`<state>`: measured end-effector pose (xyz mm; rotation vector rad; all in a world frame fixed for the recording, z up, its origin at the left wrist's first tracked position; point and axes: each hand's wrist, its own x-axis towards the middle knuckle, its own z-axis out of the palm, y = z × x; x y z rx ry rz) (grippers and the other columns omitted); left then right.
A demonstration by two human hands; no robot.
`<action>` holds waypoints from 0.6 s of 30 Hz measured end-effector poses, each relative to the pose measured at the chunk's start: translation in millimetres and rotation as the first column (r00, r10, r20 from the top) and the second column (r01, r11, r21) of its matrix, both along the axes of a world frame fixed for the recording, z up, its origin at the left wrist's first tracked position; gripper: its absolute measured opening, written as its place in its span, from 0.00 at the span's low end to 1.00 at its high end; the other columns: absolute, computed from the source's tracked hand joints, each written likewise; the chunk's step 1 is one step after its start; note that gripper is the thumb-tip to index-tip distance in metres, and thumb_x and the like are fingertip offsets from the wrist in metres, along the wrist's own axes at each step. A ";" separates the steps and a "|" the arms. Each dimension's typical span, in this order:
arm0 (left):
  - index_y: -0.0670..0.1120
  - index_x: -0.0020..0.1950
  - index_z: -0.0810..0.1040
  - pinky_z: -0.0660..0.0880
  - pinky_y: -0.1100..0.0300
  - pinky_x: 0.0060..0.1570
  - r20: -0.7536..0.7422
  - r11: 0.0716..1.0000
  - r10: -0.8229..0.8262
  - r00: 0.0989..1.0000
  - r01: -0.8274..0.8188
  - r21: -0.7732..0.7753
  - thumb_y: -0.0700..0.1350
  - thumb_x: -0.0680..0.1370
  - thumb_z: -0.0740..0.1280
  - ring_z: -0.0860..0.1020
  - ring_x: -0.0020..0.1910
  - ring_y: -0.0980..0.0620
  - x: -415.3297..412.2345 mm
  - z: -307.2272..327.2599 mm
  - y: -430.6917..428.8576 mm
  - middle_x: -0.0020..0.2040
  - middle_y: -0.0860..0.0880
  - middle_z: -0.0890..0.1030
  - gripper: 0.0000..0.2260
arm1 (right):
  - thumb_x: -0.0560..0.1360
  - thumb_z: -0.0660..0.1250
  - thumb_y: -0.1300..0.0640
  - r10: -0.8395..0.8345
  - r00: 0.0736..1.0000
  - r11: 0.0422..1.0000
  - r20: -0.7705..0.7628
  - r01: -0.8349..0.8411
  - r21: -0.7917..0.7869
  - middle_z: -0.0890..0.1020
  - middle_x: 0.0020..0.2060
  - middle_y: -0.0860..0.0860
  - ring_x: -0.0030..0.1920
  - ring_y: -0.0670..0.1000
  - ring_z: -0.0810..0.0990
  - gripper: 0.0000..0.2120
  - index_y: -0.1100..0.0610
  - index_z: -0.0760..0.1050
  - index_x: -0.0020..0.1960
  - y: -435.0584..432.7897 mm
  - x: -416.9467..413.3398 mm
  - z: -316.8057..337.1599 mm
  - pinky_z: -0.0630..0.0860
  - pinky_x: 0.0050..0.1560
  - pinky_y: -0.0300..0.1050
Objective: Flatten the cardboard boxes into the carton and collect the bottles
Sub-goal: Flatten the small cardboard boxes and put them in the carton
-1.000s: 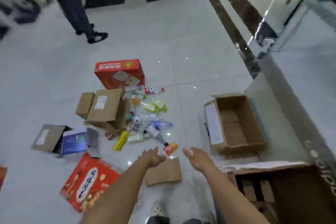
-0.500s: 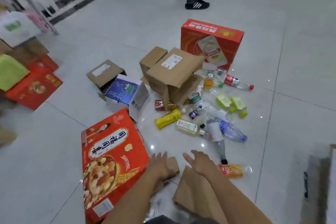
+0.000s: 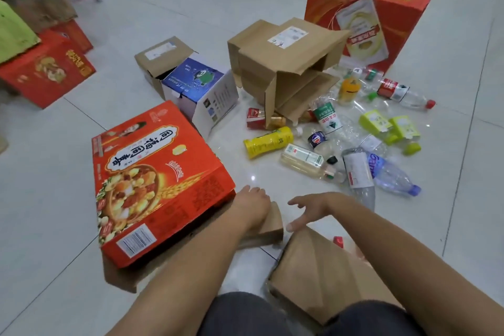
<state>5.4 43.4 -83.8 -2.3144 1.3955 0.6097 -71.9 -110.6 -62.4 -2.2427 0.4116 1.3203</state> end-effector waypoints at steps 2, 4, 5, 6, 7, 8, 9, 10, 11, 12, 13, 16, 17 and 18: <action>0.45 0.77 0.58 0.61 0.49 0.71 -0.221 0.987 0.154 0.963 -0.161 -0.017 0.47 0.82 0.54 0.64 0.73 0.43 -6.8 -2.0 -1.0 0.75 0.43 0.63 0.23 | 0.70 0.67 0.35 0.010 0.998 1.000 -0.067 -0.010 0.010 0.58 0.76 0.48 0.75 0.53 0.60 0.44 0.45 0.50 0.78 4.4 -15.0 -3.5 0.62 0.71 0.53; 0.48 0.79 0.49 0.63 0.47 0.71 -0.331 0.971 0.238 0.913 -0.227 0.072 0.54 0.79 0.60 0.63 0.74 0.43 -6.7 -3.6 -1.9 0.77 0.44 0.58 0.32 | 0.71 0.68 0.38 -0.026 0.996 1.000 -0.091 0.027 0.014 0.57 0.77 0.48 0.75 0.56 0.60 0.44 0.46 0.49 0.78 4.1 -23.3 -7.7 0.66 0.67 0.53; 0.49 0.79 0.47 0.64 0.47 0.70 -0.327 0.968 0.246 0.912 -0.215 0.126 0.56 0.76 0.64 0.63 0.73 0.43 -5.3 -4.8 -2.2 0.76 0.45 0.59 0.38 | 0.71 0.70 0.41 -0.059 0.993 0.998 -0.103 0.062 0.019 0.57 0.77 0.50 0.74 0.58 0.62 0.44 0.46 0.49 0.78 1.9 -25.3 -8.8 0.68 0.65 0.54; 0.49 0.79 0.45 0.66 0.48 0.68 -0.307 0.966 0.240 0.921 -0.194 0.173 0.57 0.73 0.68 0.65 0.72 0.43 -3.5 -5.7 -2.6 0.75 0.45 0.61 0.43 | 0.71 0.71 0.45 -0.099 0.988 0.994 -0.117 0.103 0.027 0.58 0.76 0.52 0.72 0.60 0.65 0.44 0.47 0.49 0.78 -1.4 -26.6 -9.5 0.70 0.63 0.54; 0.49 0.79 0.45 0.68 0.48 0.66 -0.284 0.961 0.231 0.931 -0.174 0.214 0.58 0.71 0.71 0.67 0.71 0.43 -2.9 -6.0 -2.6 0.74 0.45 0.63 0.46 | 0.72 0.72 0.48 -0.138 0.983 0.989 -0.125 0.143 0.037 0.60 0.75 0.54 0.70 0.62 0.68 0.42 0.49 0.51 0.78 -4.2 -27.8 -8.9 0.71 0.60 0.54; 0.48 0.78 0.47 0.70 0.49 0.64 -0.264 0.958 0.223 0.938 -0.161 0.237 0.57 0.69 0.72 0.69 0.69 0.43 -2.7 -5.0 -2.7 0.72 0.45 0.67 0.47 | 0.72 0.72 0.50 -0.170 0.977 0.983 -0.129 0.178 0.051 0.63 0.74 0.56 0.68 0.63 0.71 0.40 0.52 0.54 0.77 -6.5 -29.0 -7.6 0.73 0.58 0.55; 0.47 0.77 0.52 0.71 0.49 0.62 -0.251 0.958 0.216 0.944 -0.155 0.242 0.56 0.69 0.73 0.72 0.67 0.43 -3.0 -3.4 -2.7 0.70 0.45 0.70 0.44 | 0.73 0.72 0.51 -0.195 0.972 0.977 -0.130 0.205 0.063 0.66 0.72 0.57 0.66 0.63 0.73 0.37 0.54 0.57 0.76 -8.0 -30.1 -6.7 0.74 0.57 0.56; 0.46 0.74 0.57 0.72 0.50 0.59 -0.244 0.961 0.210 0.947 -0.154 0.231 0.56 0.69 0.74 0.73 0.64 0.44 -3.6 -2.3 -2.4 0.67 0.45 0.72 0.41 | 0.73 0.71 0.52 -0.212 0.970 0.972 -0.121 0.222 0.073 0.69 0.69 0.58 0.65 0.63 0.74 0.34 0.57 0.61 0.74 -8.4 -31.3 -5.8 0.75 0.57 0.57; 0.45 0.71 0.60 0.72 0.51 0.57 -0.242 0.964 0.208 0.948 -0.157 0.214 0.55 0.68 0.74 0.74 0.62 0.44 -4.6 -1.4 -1.6 0.65 0.44 0.73 0.37 | 0.73 0.71 0.51 -0.227 0.968 0.969 -0.103 0.235 0.079 0.71 0.68 0.58 0.64 0.63 0.75 0.32 0.58 0.63 0.73 -7.7 -32.7 -4.9 0.76 0.58 0.59; 0.45 0.69 0.63 0.72 0.52 0.55 -0.245 0.966 0.213 0.946 -0.168 0.194 0.54 0.68 0.74 0.75 0.61 0.44 -5.6 -1.3 -0.5 0.64 0.44 0.74 0.35 | 0.73 0.71 0.51 -0.250 0.965 0.963 -0.077 0.256 0.080 0.72 0.66 0.59 0.63 0.63 0.76 0.31 0.60 0.65 0.71 -7.4 -34.0 -4.9 0.77 0.58 0.60; 0.44 0.67 0.64 0.72 0.52 0.54 -0.250 0.966 0.232 0.940 -0.192 0.174 0.53 0.68 0.74 0.75 0.61 0.43 -6.2 -1.8 0.4 0.64 0.44 0.74 0.33 | 0.73 0.71 0.50 -0.288 0.957 0.953 -0.044 0.291 0.082 0.73 0.64 0.60 0.62 0.63 0.76 0.30 0.61 0.66 0.70 -8.0 -35.1 -5.7 0.77 0.58 0.60; 0.43 0.68 0.63 0.71 0.52 0.56 -0.284 0.916 0.390 0.876 -0.401 0.019 0.50 0.70 0.73 0.74 0.64 0.42 -2.4 1.9 1.4 0.65 0.42 0.73 0.32 | 0.74 0.69 0.49 -0.458 0.884 0.888 0.089 0.451 0.087 0.73 0.63 0.61 0.55 0.59 0.77 0.28 0.63 0.68 0.68 -13.8 -35.3 -6.0 0.78 0.56 0.55; 0.41 0.70 0.62 0.71 0.53 0.58 -0.306 0.867 0.457 0.835 -0.495 -0.056 0.49 0.71 0.72 0.73 0.65 0.42 1.0 5.2 0.0 0.66 0.41 0.73 0.32 | 0.75 0.68 0.49 -0.504 0.849 0.864 0.160 0.498 0.080 0.73 0.64 0.61 0.54 0.58 0.76 0.27 0.63 0.69 0.67 -17.3 -34.3 -6.1 0.77 0.56 0.54; 0.40 0.70 0.61 0.71 0.53 0.59 -0.343 0.805 0.514 0.786 -0.580 -0.124 0.47 0.72 0.71 0.73 0.65 0.42 4.3 9.3 -2.2 0.66 0.40 0.73 0.31 | 0.75 0.68 0.49 -0.534 0.810 0.842 0.243 0.536 0.061 0.73 0.64 0.60 0.55 0.58 0.76 0.25 0.63 0.71 0.66 -22.2 -34.2 -6.4 0.75 0.57 0.52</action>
